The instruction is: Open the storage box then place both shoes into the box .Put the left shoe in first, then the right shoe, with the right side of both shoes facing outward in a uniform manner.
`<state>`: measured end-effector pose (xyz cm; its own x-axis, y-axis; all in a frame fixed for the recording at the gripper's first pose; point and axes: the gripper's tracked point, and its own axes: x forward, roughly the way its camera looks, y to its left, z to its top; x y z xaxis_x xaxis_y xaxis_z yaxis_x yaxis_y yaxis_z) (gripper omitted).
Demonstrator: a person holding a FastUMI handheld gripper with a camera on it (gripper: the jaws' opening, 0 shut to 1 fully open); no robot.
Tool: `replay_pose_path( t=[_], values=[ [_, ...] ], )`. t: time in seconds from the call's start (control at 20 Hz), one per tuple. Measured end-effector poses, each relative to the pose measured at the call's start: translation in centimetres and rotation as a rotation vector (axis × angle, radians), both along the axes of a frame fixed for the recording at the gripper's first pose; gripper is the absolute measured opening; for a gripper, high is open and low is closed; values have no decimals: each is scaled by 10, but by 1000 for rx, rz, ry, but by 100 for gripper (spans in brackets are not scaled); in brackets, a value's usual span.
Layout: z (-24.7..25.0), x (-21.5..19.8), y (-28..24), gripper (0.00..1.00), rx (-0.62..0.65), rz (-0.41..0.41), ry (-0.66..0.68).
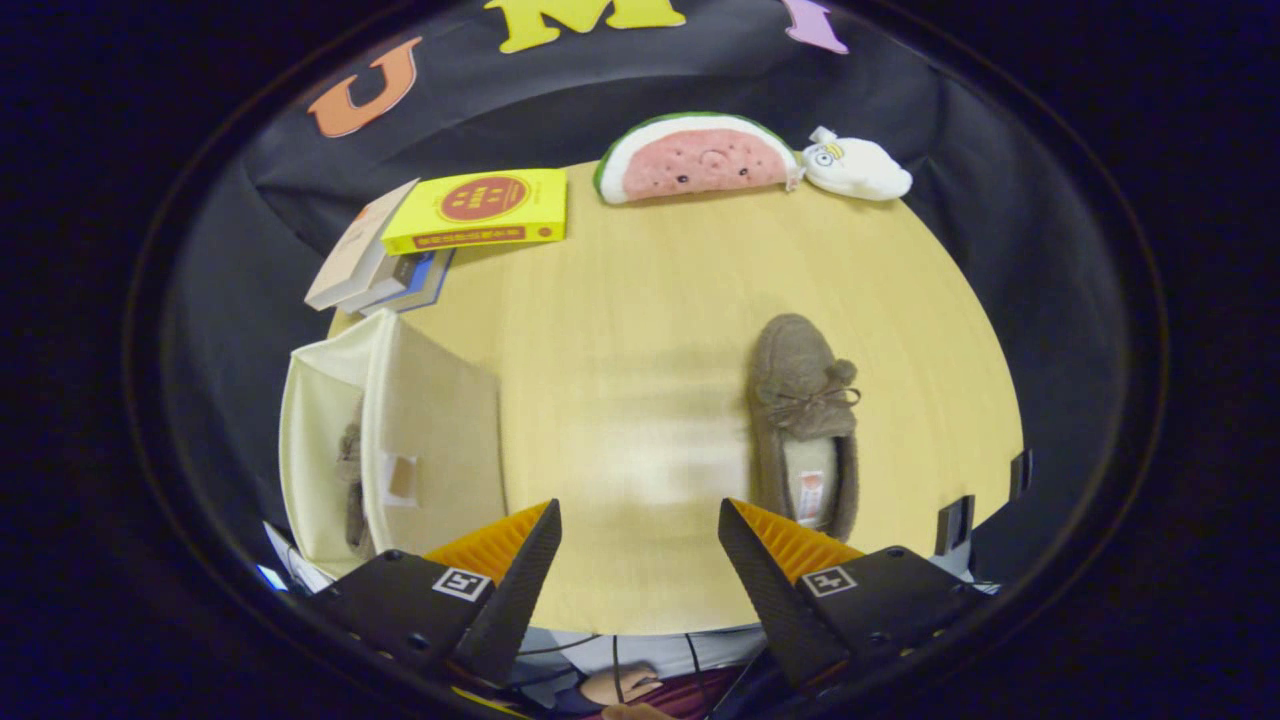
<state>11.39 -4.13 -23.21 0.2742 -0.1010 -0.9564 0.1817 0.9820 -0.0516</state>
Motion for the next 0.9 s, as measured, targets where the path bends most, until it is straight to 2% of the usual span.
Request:
replay_pose_path(
  t=[0.45,0.75,0.8,0.9],
  values=[
    [-28,-15,-121,97,-62,-162,87],
    [-48,-15,-165,97,-188,-133,118],
    [-54,-14,-165,96,-184,-124,126],
    [-66,-13,-160,82,-142,-122,145]
  ],
)
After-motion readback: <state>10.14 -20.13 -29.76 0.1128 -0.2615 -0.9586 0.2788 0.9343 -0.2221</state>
